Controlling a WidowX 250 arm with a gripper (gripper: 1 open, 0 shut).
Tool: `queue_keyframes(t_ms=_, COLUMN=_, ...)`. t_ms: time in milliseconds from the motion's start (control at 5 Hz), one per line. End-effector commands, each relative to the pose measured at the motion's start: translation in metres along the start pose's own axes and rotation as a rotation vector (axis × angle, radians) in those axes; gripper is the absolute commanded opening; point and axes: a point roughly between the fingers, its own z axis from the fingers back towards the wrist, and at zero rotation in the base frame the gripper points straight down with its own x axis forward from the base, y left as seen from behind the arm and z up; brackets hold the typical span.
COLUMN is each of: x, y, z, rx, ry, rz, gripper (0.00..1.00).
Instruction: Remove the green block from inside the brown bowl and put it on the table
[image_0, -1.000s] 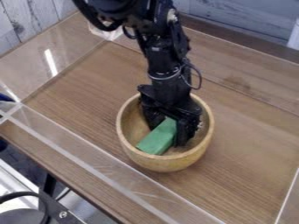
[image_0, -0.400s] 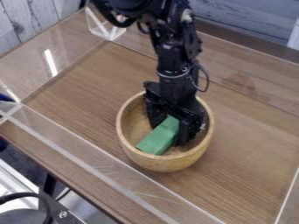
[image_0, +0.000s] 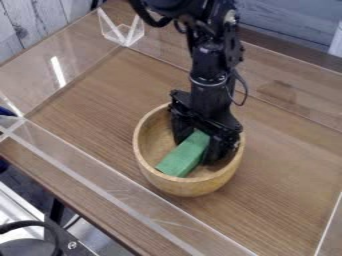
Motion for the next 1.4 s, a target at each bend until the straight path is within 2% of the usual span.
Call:
queue_keyframes(t_ms=0, x=-0.003, y=0.008, z=-0.011, rx=-0.024, ry=0.005, rz=0.003, gripper=0.00)
queue_keyframes(t_ms=400, x=-0.006, y=0.009, z=0.002, rx=-0.019, ry=-0.007, rz=0.001, gripper=0.00)
queue_keyframes(t_ms=800, x=-0.007, y=0.004, z=0.009, rx=-0.019, ry=-0.003, rz=-0.012, gripper=0.00)
queue_keyframes(t_ms=1200, x=-0.003, y=0.002, z=0.007, rx=-0.030, ry=-0.025, rz=-0.007, gripper=0.00)
